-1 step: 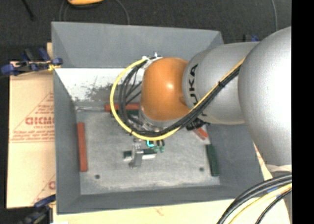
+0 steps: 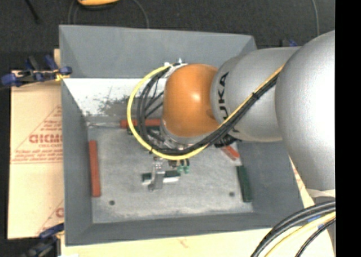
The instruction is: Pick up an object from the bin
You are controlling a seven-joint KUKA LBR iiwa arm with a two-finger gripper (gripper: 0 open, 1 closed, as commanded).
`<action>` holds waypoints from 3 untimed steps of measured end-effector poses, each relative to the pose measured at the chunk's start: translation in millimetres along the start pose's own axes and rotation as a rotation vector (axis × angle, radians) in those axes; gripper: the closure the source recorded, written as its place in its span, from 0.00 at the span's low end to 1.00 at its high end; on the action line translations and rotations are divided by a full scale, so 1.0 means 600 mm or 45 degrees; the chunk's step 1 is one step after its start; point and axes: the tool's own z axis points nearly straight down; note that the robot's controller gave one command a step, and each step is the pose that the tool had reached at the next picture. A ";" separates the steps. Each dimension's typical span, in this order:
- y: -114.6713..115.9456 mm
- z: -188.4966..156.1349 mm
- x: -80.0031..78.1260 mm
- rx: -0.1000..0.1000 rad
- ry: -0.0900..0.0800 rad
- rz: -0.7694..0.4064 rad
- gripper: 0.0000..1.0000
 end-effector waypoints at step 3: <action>-0.033 0.102 0.003 0.000 -0.001 0.123 0.00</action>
Offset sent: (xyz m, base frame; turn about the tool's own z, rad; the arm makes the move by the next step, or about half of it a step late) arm -0.0022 -0.0232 -0.0619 0.0277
